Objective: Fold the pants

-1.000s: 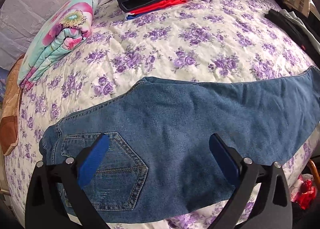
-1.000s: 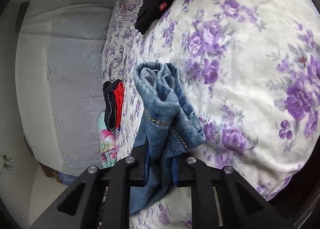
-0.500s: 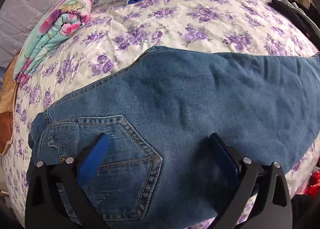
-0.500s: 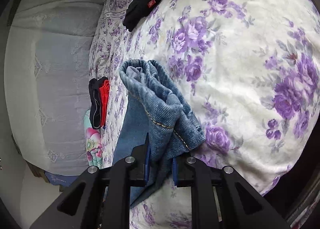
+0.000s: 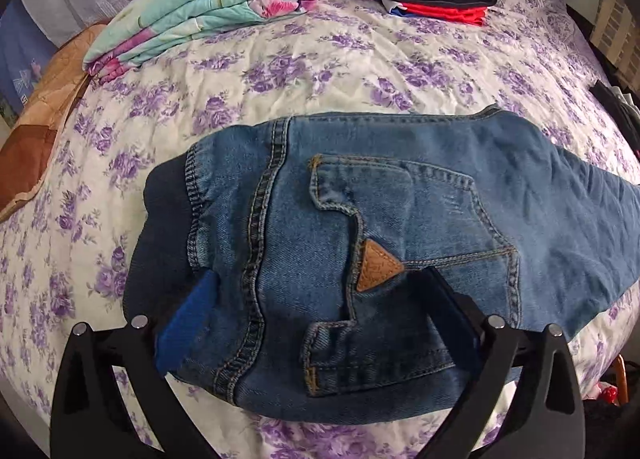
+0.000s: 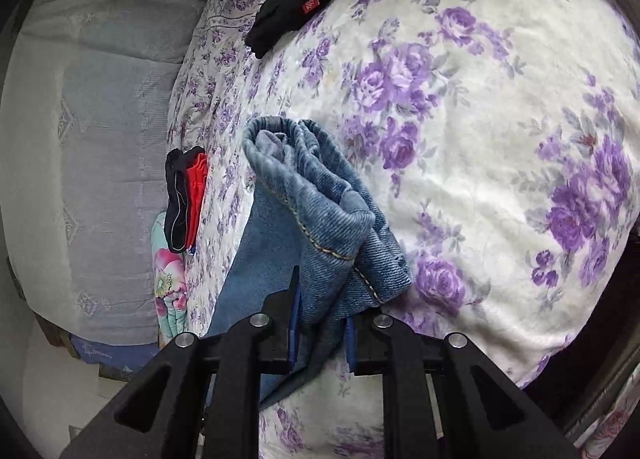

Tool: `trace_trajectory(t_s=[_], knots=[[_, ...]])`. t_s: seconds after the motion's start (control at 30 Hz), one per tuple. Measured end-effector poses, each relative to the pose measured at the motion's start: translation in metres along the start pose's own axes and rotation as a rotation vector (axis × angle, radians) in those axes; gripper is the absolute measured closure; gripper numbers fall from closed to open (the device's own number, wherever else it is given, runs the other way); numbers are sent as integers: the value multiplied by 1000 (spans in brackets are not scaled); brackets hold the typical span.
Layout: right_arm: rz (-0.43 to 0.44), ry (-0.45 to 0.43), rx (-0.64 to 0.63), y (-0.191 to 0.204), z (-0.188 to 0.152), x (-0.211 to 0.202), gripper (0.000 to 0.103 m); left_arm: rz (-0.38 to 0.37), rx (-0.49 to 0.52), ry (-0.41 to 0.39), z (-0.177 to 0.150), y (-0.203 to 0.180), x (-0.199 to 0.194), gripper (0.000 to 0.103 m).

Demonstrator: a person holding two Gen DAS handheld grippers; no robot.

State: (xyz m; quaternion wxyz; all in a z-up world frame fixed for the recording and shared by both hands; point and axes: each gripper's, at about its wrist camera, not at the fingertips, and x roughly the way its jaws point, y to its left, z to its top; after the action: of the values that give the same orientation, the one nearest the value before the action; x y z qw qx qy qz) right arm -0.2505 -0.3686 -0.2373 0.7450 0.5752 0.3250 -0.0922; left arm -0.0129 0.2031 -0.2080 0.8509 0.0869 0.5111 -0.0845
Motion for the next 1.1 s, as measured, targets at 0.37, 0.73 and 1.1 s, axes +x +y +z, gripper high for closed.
trace_trajectory(t_s=[0.37,0.73,1.1], knots=[[-189,-99,-789,208,-54,1,87,-69,-24,-168,10,17,-81,5],[-333,397,-1532,242,-258,175,87,-70,-96,-120,-25,47,-82,5],[-329,525,-1454,245,-250,169,61,-100,-110,-123,-19,46,-82,5]])
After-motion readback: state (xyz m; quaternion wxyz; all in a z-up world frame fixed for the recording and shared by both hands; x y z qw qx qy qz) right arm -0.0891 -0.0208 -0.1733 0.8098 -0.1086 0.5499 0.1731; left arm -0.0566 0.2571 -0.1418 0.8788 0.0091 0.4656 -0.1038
